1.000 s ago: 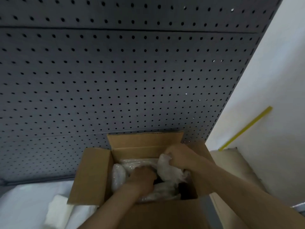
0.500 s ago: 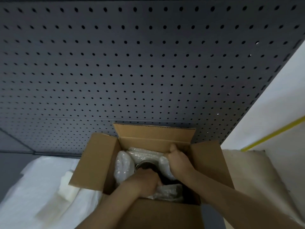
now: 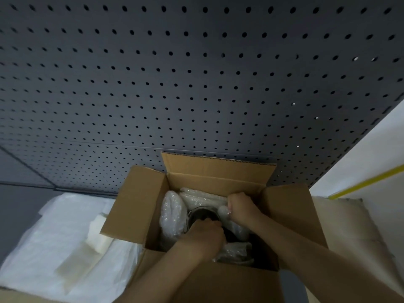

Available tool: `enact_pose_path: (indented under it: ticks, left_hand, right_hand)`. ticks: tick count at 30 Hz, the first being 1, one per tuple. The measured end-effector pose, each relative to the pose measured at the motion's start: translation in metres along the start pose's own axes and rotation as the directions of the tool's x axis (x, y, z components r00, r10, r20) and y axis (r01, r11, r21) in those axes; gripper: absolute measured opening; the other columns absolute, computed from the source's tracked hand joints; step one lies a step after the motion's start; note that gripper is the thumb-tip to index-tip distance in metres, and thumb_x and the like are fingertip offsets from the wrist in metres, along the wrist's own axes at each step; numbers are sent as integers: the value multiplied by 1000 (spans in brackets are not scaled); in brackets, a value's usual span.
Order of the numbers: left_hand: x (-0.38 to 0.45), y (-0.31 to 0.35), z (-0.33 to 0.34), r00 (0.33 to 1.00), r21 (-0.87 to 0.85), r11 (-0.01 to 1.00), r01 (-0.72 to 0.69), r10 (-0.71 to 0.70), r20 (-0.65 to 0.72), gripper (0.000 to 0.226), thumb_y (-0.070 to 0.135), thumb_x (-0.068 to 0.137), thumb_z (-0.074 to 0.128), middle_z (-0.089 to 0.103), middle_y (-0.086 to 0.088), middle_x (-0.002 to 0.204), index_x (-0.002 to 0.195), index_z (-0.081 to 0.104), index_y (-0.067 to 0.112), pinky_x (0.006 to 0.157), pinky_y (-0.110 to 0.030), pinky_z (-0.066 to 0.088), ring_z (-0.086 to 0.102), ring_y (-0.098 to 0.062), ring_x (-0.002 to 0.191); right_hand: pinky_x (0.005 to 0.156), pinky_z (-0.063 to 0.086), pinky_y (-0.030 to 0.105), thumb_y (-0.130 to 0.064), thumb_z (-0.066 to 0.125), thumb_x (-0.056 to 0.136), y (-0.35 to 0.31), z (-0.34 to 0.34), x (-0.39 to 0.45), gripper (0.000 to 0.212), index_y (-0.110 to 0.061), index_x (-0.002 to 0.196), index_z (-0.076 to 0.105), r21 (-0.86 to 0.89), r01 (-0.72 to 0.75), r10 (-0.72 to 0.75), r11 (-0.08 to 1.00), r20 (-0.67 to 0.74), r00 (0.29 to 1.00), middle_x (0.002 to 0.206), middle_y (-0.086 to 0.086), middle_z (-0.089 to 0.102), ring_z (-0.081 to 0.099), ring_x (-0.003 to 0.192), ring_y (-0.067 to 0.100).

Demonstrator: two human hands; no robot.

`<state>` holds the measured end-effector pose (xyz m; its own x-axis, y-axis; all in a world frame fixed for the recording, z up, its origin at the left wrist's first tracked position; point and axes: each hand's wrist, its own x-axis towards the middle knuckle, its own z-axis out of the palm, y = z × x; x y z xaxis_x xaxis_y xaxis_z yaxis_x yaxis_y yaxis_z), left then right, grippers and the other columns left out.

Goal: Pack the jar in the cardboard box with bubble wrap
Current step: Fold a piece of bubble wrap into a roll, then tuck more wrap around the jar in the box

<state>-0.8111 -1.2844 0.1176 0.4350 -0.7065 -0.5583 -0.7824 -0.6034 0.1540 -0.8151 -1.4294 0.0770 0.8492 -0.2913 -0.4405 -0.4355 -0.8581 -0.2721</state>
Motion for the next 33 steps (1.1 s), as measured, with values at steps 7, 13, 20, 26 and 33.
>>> enact_pose_path:
  ticks: [7,13,20,26,33]
  left_hand:
    - [11,9,0,997,13,1000,27,-28,74,39,21,96,52,53,-19,133,130,52,1,104,-42,37,48,-34,122]
    - [4,5,-5,995,86,994,-64,56,84,36,27,94,52,57,-15,128,126,59,10,96,-44,43,55,-34,115]
    - [-23,-6,-15,995,-136,991,13,-27,-98,36,21,99,43,56,-7,135,132,54,18,104,-37,42,55,-25,120]
    - [-66,-42,-29,960,-164,978,131,-167,-226,39,24,99,42,53,-6,131,138,48,22,92,-26,48,56,-20,112]
    - [-155,-121,-38,878,-24,951,309,-294,-377,26,14,89,52,65,-6,113,113,60,13,83,-36,52,64,-25,99]
  right_hand:
    - [78,48,30,-12,59,87,-8,5,-1,20,-9,106,64,-224,3,15,975,76,997,117,9,65,63,107,25]
    - [70,46,28,-22,67,83,-7,-15,-12,25,-11,105,66,-124,-54,61,991,54,997,111,8,66,64,100,24]
    - [75,53,30,-31,73,79,0,-45,-34,30,-8,97,67,-15,-7,10,1000,163,987,98,5,67,62,87,20]
    - [69,50,28,-29,62,86,-31,-85,-63,23,-7,79,66,40,10,-11,999,49,999,85,7,67,65,86,25]
    - [83,54,36,-30,61,87,-153,-89,-97,24,-9,96,70,57,112,-109,992,-48,993,102,8,71,66,94,23]
